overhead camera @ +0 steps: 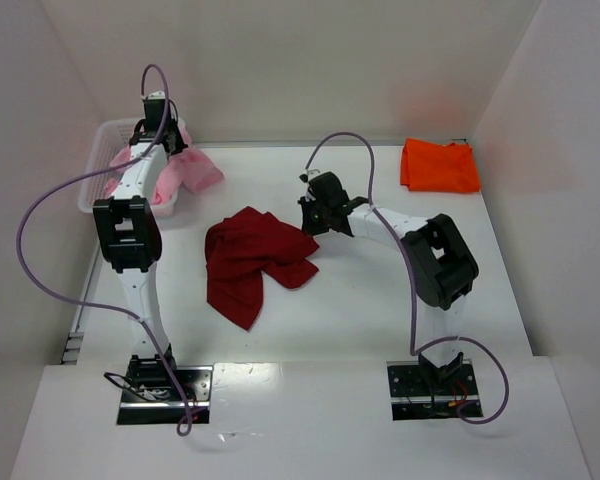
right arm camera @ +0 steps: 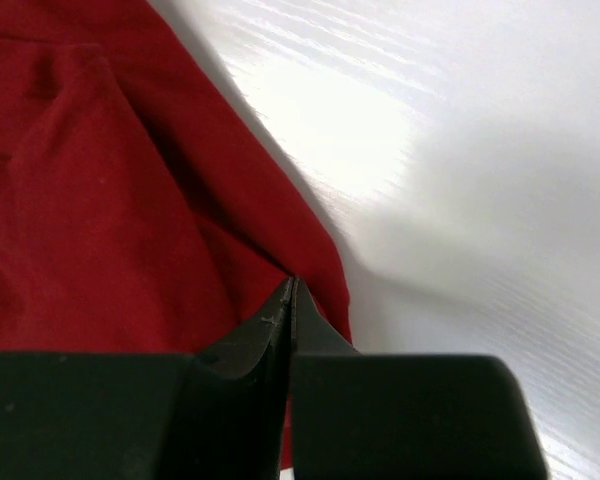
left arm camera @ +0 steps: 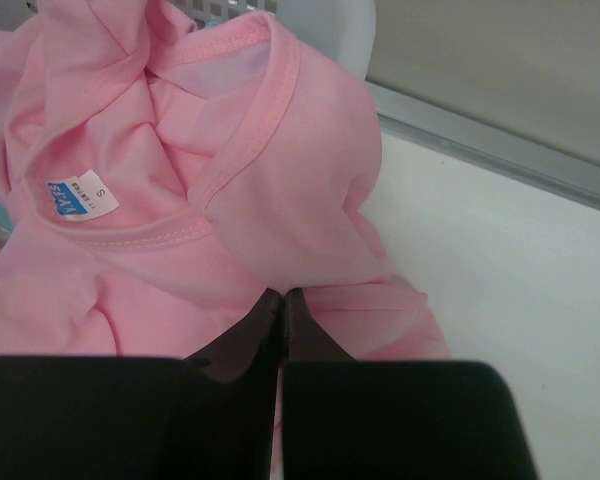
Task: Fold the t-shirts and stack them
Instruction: Flatten out the tshirt
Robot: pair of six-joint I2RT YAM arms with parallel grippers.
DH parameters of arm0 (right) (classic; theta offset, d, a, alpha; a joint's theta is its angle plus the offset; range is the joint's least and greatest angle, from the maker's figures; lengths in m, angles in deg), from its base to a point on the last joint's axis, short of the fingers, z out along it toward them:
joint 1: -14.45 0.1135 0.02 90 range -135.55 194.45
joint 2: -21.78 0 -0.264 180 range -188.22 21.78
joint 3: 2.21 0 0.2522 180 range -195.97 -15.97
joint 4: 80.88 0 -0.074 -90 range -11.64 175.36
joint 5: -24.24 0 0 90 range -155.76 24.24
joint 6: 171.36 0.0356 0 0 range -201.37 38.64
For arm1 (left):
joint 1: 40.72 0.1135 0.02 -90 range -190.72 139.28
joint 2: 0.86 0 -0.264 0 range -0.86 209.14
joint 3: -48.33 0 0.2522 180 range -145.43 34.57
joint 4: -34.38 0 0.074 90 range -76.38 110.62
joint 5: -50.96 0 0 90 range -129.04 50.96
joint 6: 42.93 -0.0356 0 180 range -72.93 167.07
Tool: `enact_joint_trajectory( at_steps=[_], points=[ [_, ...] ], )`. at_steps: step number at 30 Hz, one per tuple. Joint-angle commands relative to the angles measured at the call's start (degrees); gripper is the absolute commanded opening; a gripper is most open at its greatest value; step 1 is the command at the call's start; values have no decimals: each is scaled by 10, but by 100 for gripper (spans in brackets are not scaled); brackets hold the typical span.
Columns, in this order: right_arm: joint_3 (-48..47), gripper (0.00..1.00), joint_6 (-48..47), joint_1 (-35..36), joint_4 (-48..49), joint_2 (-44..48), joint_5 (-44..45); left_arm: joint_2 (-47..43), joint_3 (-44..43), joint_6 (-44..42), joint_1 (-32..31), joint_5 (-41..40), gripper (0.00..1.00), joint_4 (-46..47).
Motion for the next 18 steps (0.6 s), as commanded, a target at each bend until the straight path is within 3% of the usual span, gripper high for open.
enact_joint_trajectory(
  at_steps=[1, 6, 10, 15, 18],
  points=[
    [17, 1, 10, -3, 6, 48, 12, -86, -22, 13, 14, 36, 0, 17],
    [22, 1, 21, -3, 11, 48, 19, -143, -31, 18, 44, 51, 0, 4],
    [39, 1, 21, -3, 11, 61, 52, -179, -2, 18, 63, 18, 0, -1],
    [92, 1, 33, -44, 6, 109, 51, -230, 90, 18, 107, -34, 0, 6],
    [103, 1, 23, -55, 11, 143, 8, -237, 151, 8, 120, -19, 3, 26]
  ],
)
